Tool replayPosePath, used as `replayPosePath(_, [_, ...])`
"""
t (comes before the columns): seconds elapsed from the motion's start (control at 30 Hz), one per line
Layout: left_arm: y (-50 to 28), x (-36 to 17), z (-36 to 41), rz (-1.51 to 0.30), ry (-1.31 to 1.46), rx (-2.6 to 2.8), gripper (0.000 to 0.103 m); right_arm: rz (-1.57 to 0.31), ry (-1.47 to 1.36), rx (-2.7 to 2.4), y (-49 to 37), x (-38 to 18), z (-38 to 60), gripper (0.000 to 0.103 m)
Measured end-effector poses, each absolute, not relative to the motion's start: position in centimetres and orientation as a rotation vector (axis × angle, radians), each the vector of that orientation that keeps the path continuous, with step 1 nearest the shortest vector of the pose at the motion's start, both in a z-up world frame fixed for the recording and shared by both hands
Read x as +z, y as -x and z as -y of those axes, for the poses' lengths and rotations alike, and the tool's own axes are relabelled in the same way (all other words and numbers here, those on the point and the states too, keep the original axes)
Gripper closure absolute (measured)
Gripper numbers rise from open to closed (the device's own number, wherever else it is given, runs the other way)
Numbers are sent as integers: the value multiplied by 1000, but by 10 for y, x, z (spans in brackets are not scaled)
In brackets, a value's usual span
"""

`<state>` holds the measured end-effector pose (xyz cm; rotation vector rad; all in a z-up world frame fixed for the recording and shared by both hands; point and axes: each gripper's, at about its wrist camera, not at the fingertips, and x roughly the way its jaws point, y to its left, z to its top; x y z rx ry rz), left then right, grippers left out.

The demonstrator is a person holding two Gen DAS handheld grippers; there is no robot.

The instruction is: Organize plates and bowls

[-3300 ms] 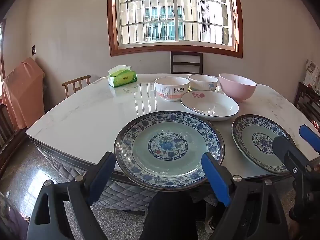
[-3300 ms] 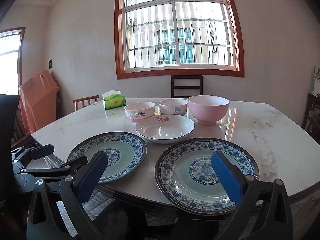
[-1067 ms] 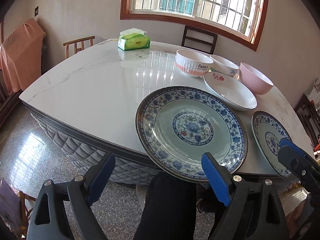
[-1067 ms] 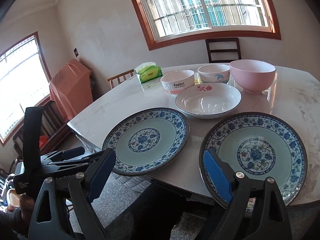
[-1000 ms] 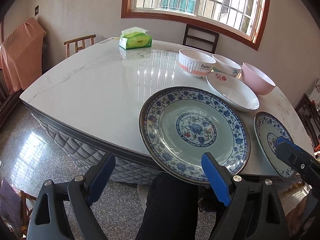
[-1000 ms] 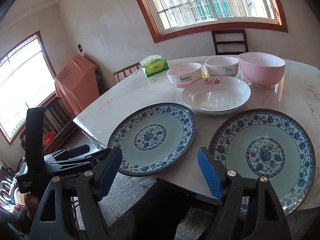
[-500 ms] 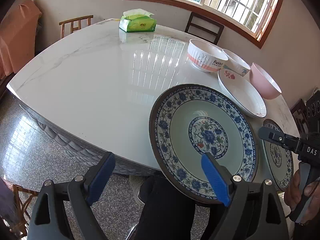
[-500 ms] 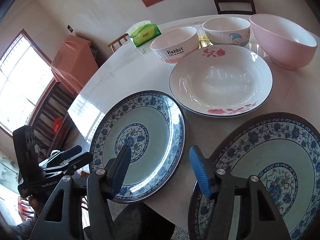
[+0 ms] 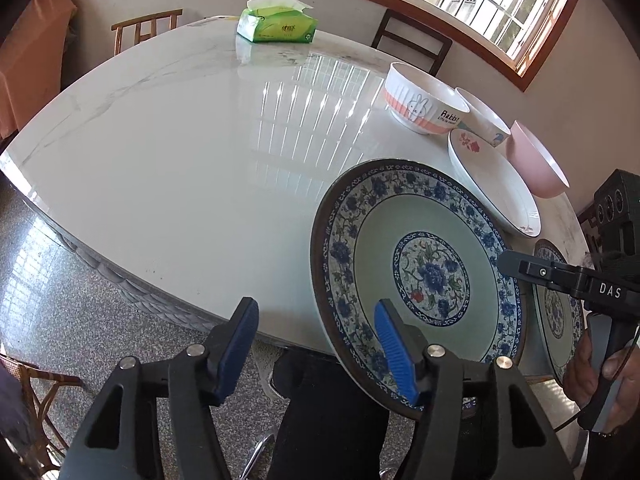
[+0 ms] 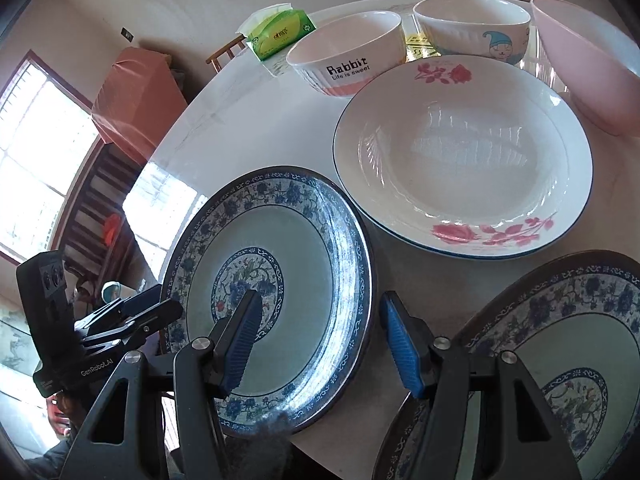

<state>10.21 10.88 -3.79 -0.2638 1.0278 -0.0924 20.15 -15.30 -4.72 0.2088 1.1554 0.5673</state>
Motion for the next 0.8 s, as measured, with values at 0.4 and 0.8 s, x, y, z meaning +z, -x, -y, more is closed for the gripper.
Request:
replayPosePath(0.4, [-113,-33,-117,-1019,317,-47,81,-1152,-126,530,-210,-46,137,75])
replayPosePath(0.8, [-142,-17,-179,-955,330,97,81,-1140,-110,582,-238,-44,76,76])
